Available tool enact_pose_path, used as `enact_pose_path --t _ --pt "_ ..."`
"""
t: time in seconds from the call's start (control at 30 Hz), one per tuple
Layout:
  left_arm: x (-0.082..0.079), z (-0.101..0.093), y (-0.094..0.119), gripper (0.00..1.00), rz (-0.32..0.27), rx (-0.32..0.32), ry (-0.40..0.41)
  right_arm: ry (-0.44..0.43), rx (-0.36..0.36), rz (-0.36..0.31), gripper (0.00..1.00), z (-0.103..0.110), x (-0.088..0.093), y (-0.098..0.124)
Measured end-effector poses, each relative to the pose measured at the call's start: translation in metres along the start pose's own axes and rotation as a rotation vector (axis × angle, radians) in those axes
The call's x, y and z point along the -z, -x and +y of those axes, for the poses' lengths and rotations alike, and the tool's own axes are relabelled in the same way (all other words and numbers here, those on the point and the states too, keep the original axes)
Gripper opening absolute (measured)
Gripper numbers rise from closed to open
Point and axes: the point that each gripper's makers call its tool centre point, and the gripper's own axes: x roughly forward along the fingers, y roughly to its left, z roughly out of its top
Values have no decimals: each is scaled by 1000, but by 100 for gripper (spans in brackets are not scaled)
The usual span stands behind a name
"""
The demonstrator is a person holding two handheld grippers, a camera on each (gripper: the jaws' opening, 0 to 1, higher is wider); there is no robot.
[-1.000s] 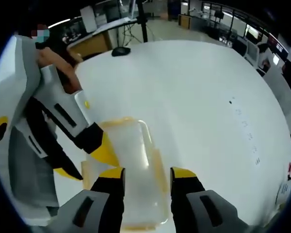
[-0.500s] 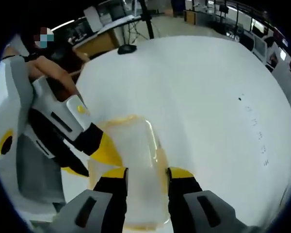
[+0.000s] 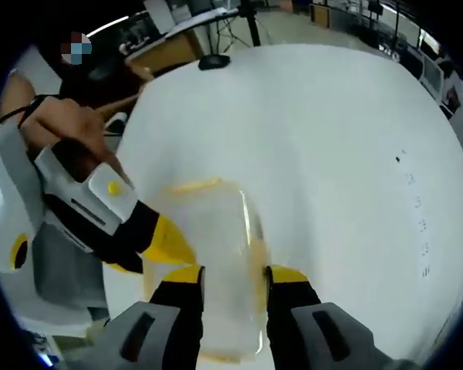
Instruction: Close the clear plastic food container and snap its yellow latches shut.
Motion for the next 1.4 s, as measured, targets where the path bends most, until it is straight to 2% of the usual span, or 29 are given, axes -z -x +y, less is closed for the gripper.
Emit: enact_pose_path --t 0.13,0.17,0.2,0.23,0.27,0.53,0.67,0.77,0.9,1.03,1.3,1.37,1.4 --pt "1 -1 -3 37 1 -27 -22 -7 -19 32 28 1 0 -2" --pt "-4 5 -5 36 -10 -64 -75 -14 -49 51 27 6 2 -2" --pt "-2 -1 -9 36 -6 -39 -27 -27 -52 48 27 4 -3 -2" --pt "-4 -3 -12 36 -13 -41 -22 -30 -52 44 27 4 -4 -2" --pt "-1 1 -5 36 -21 -42 -16 -15 -53 53 28 5 -6 -1" --pt "-1 -1 -1 38 -18 -52 -48 -15 -44 37 30 6 -1 3" --pt "0 0 0 40 -50 -66 -63 -1 -13 22 30 5 0 4" --pt "-2 0 0 40 -49 -65 -65 -15 -2 24 30 4 0 4" --pt "-3 0 2 39 -46 -55 -45 -5 15 17 30 4 0 5" --pt "-4 -5 6 34 -54 -38 -82 8 49 3 34 0 0 6" --pt "-2 -3 12 45 -58 5 -51 36 84 6 41 3 7 10" --pt "-6 -5 14 47 -75 32 -2 40 92 5 43 3 9 10" --pt "-9 -3 16 48 -86 34 -6 46 96 5 43 3 11 10"
